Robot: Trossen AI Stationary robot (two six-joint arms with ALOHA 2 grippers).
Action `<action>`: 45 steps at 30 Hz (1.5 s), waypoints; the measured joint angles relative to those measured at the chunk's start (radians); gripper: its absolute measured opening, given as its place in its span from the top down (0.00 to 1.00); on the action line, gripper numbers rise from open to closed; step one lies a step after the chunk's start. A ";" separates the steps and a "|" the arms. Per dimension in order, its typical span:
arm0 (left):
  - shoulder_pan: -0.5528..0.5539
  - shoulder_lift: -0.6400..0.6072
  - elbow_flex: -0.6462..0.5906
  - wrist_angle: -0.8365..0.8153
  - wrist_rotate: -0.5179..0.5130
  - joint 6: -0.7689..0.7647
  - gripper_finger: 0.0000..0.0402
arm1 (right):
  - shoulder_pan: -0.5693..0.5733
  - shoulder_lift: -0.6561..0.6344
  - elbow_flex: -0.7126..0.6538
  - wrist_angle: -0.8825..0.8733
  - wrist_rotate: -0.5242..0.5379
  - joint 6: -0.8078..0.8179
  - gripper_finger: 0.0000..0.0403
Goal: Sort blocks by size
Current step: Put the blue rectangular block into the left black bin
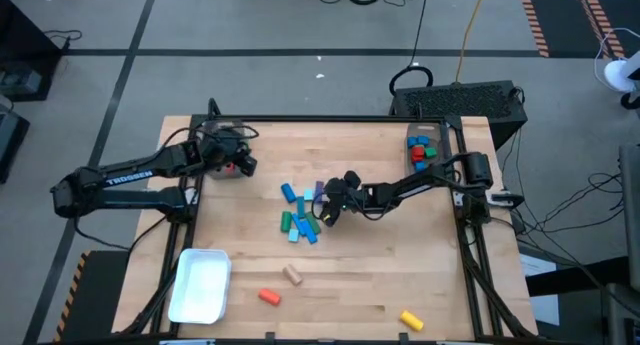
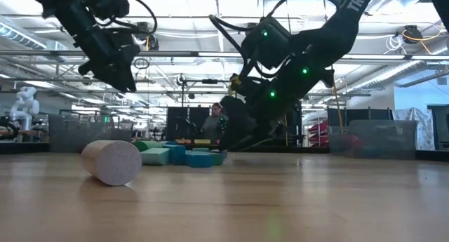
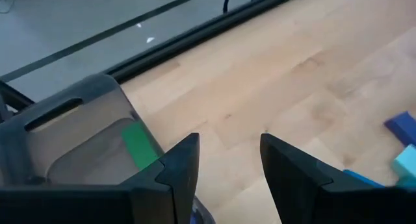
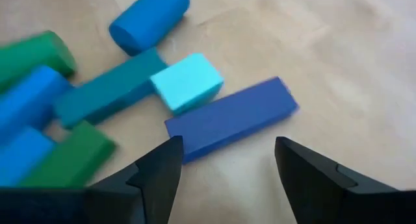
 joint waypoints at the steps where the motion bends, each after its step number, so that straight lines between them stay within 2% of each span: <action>1: -0.005 0.012 0.000 0.000 0.000 -0.008 0.59 | -0.002 0.000 0.000 -0.012 0.024 -0.034 0.42; 5: -0.029 0.066 0.000 0.008 0.000 -0.052 0.59 | -0.021 -0.019 0.002 -0.104 0.060 -0.131 0.42; 13: -0.095 0.156 0.000 0.146 0.003 -0.035 0.59 | -0.007 -0.109 -0.005 -0.316 -0.071 -0.269 0.42; 20: -0.140 0.203 0.001 0.307 0.004 0.048 0.59 | -0.018 -0.192 -0.005 -0.350 -0.074 -0.531 0.42; 22: -0.147 0.214 0.002 0.347 0.004 0.054 0.59 | -0.050 -0.195 -0.005 -0.314 -0.089 -0.454 0.42; 25: -0.151 0.216 0.002 0.353 0.004 0.053 0.59 | -0.098 -0.197 -0.004 -0.283 -0.162 -0.203 0.42; 28: -0.158 0.219 0.002 0.352 0.004 0.054 0.59 | -0.092 -0.194 -0.004 -0.272 -0.189 -0.087 0.42; 35: -0.157 0.219 0.002 0.358 0.003 0.054 0.59 | -0.044 -0.135 -0.004 -0.168 -0.129 -0.033 0.42; 40: -0.166 0.223 0.002 0.357 0.003 0.056 0.59 | -0.044 -0.097 -0.004 -0.218 0.055 0.039 0.42; 45: -0.170 0.241 0.002 0.365 0.003 0.066 0.59 | -0.032 -0.096 -0.004 -0.225 0.089 0.036 0.42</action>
